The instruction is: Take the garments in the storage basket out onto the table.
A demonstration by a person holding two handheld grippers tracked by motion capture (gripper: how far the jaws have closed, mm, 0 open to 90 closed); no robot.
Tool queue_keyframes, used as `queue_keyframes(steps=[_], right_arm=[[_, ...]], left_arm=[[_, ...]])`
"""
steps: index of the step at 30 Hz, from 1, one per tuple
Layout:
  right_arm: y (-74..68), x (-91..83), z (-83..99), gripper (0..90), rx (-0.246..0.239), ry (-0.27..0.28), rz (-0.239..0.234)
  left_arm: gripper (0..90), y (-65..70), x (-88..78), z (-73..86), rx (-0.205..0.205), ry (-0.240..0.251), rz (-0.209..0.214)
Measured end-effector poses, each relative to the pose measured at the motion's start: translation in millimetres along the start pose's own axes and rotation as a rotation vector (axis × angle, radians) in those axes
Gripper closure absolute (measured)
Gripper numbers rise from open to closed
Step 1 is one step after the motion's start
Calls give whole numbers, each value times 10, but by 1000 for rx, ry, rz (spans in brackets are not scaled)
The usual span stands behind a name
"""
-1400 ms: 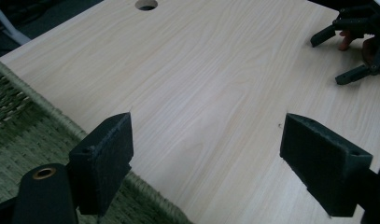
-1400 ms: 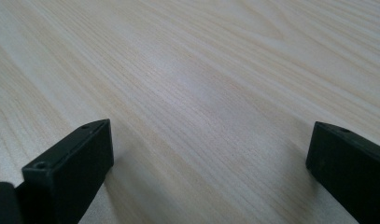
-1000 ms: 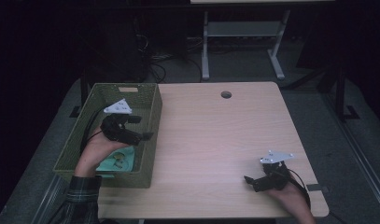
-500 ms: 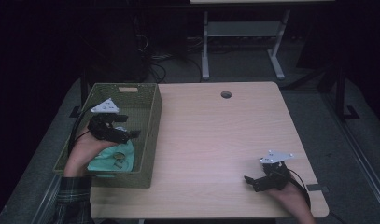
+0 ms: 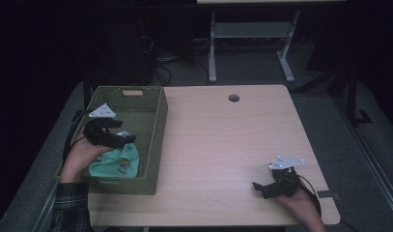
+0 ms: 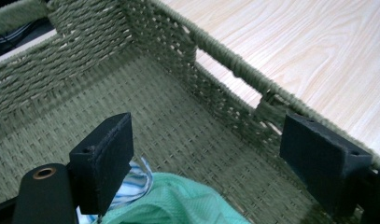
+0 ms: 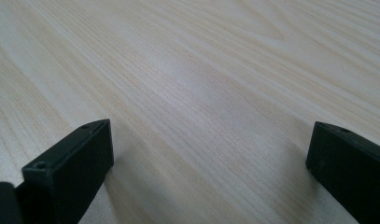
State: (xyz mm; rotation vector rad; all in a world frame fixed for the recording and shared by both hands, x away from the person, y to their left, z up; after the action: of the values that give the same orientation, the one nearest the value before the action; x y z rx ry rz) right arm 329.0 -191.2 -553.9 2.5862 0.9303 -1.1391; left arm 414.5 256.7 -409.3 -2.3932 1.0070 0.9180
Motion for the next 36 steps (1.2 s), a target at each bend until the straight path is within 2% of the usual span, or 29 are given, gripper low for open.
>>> queue_keyframes(steps=[7,13,16,23,36], right_arm=[[0,0,0,3,0,0,0],[0,0,0,3,0,0,0],[0,0,0,3,-1,0,0],[0,0,0,3,-1,0,0],[0,0,0,3,0,0,0]], left_arm=[[166,-43,63,120,-11,-35,-3],[166,-68,130,227,17,-88,-20],[166,-69,163,264,0,-94,-15],[166,-90,230,372,-4,-130,-4],[168,-111,334,538,-34,-184,10]])
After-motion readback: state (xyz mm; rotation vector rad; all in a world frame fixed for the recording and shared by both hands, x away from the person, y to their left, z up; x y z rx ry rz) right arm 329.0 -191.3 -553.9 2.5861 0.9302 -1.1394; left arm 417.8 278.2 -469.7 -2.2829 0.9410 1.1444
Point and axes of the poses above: each handheld gripper's, and its own axes: x roughly forward along the jaws, z roughly out of its underside, y roughly to its right, the point moved 10 cm from there along x, roughly forward along the jaws, and after that the axes turned 5 degrees about x, right-handed, at the moved point
